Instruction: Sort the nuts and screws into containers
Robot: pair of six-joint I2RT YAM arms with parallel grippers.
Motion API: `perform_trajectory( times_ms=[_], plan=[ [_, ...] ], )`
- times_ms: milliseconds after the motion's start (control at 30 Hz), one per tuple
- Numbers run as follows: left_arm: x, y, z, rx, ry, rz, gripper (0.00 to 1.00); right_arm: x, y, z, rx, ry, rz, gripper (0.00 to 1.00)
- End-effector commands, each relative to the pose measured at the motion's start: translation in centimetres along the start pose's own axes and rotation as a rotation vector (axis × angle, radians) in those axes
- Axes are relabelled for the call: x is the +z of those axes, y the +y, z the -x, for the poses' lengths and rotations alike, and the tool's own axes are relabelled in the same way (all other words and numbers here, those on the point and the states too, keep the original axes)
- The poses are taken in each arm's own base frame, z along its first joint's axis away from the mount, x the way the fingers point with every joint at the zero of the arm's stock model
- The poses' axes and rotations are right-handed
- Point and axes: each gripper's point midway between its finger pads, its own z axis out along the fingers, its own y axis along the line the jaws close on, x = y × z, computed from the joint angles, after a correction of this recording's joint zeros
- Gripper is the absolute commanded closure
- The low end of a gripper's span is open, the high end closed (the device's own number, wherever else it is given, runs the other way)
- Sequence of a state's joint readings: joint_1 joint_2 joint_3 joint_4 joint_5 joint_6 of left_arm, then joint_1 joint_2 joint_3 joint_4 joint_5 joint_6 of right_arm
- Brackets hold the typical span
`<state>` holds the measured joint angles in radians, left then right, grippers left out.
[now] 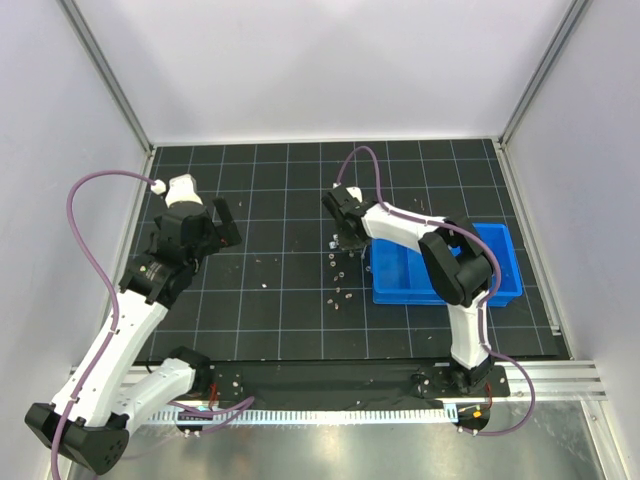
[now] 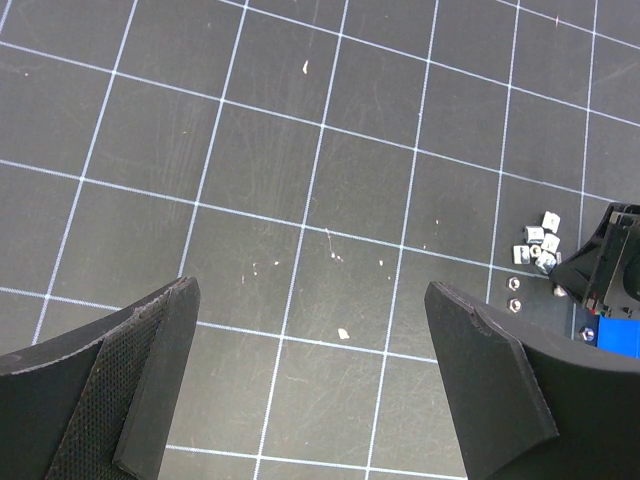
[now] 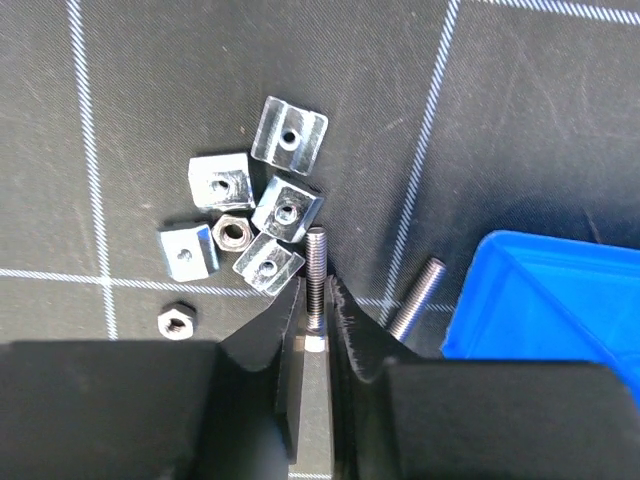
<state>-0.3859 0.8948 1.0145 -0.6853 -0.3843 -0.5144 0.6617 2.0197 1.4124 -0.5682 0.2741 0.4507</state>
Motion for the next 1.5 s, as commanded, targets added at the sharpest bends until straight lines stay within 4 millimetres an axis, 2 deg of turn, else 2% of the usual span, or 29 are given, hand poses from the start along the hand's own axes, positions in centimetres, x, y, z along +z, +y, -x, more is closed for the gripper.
perform_trajectory(
  times_ms=[0,67,167,267,300,400,433,467,500,533,567,667,700,733,800,833,900,933,967,1000,1033,1167,1200,1400,1433,1467],
  plan=[
    [0.0,-0.3,0.9,-0.004,-0.039,-0.015,0.0,2.7,0.4,-3.7,0.007,0.11,0.023,0.84],
    [0.0,-0.2,0.9,-0.004,-0.039,-0.011,0.0,2.7,0.5,-3.9,0.017,0.123,0.029,0.98],
    [0.1,-0.2,0.9,-0.004,-0.04,-0.01,0.0,1.9,0.6,-3.5,0.039,0.113,0.034,0.99],
    [0.1,-0.2,0.9,-0.003,-0.037,-0.009,0.0,-0.6,1.1,-1.4,0.078,0.053,0.077,0.99],
    [0.1,-0.2,0.9,-0.003,-0.037,-0.009,0.0,-2.8,1.4,0.3,0.098,-0.003,0.112,0.99],
    [0.1,-0.3,0.8,-0.003,-0.033,-0.014,0.0,-7.0,2.1,4.0,0.134,-0.116,0.182,0.99],
    [0.1,-0.3,0.8,-0.004,-0.034,-0.012,0.0,-9.5,2.1,5.7,0.153,-0.179,0.213,0.99],
    [0.1,-0.3,0.9,-0.005,-0.037,-0.016,0.0,-11.1,2.3,7.1,0.165,-0.225,0.235,0.99],
    [0.1,-0.3,0.9,-0.005,-0.036,-0.014,0.0,-12.3,1.9,8.0,0.175,-0.259,0.234,0.99],
    [0.0,-0.3,0.8,-0.003,-0.036,-0.015,0.0,-14.3,1.4,9.2,0.191,-0.312,0.244,0.99],
    [0.0,-0.3,0.9,-0.005,-0.036,-0.014,0.0,-15.1,0.8,9.8,0.202,-0.336,0.238,0.99],
    [0.0,-0.3,1.0,-0.008,-0.042,-0.018,0.0,-16.6,-4.3,10.8,0.294,-0.385,0.139,0.99],
    [0.0,-0.3,1.0,-0.007,-0.04,-0.019,0.0,-16.1,-7.8,10.7,0.363,-0.37,0.068,0.99],
    [-0.1,-0.4,1.0,-0.007,-0.04,-0.022,0.0,-15.9,-10.0,10.4,0.405,-0.365,0.03,0.99],
    [-0.1,-0.3,0.9,-0.007,-0.038,-0.02,0.0,-16.1,-14.2,8.5,0.473,-0.359,-0.05,0.99],
    [-0.1,-0.4,1.0,-0.007,-0.04,-0.022,0.0,-16.1,-18.5,7.9,0.548,-0.378,-0.144,0.99],
    [0.0,-0.4,0.9,-0.007,-0.037,-0.022,0.0,-16.6,-22.7,5.1,0.614,-0.377,-0.238,0.99],
    [0.0,-0.4,0.9,-0.006,-0.038,-0.024,0.0,-16.6,-26.0,3.9,0.682,-0.373,-0.3,0.99],
    [0.0,-0.5,0.9,-0.006,-0.036,-0.024,0.0,-15.9,-27.9,1.8,0.714,-0.34,-0.35,0.99],
    [0.0,-0.4,0.9,-0.006,-0.035,-0.023,0.0,-16.4,-29.1,0.9,0.738,-0.345,-0.377,0.99],
    [0.1,-0.4,0.8,-0.007,-0.034,-0.023,0.0,-15.9,-32.3,-1.6,0.816,-0.305,-0.447,0.99],
    [0.2,-0.6,0.6,-0.004,-0.026,-0.025,0.0,-14.9,-35.0,-4.9,0.878,-0.263,-0.497,0.99],
    [0.3,-0.6,0.6,-0.004,-0.026,-0.025,0.0,-14.6,-35.4,-5.1,0.874,-0.266,-0.515,0.99],
    [0.3,-0.6,0.6,-0.001,-0.023,-0.022,0.0,-12.0,-35.1,-6.1,0.839,-0.188,-0.504,0.97],
    [0.3,-0.5,0.7,-0.003,-0.025,-0.02,0.0,-11.7,-35.0,-6.2,0.829,-0.172,-0.5,0.89],
    [0.3,-0.5,0.6,-0.001,-0.024,-0.021,0.0,-12.2,-34.9,-5.9,0.824,-0.171,-0.491,0.68]
  ],
)
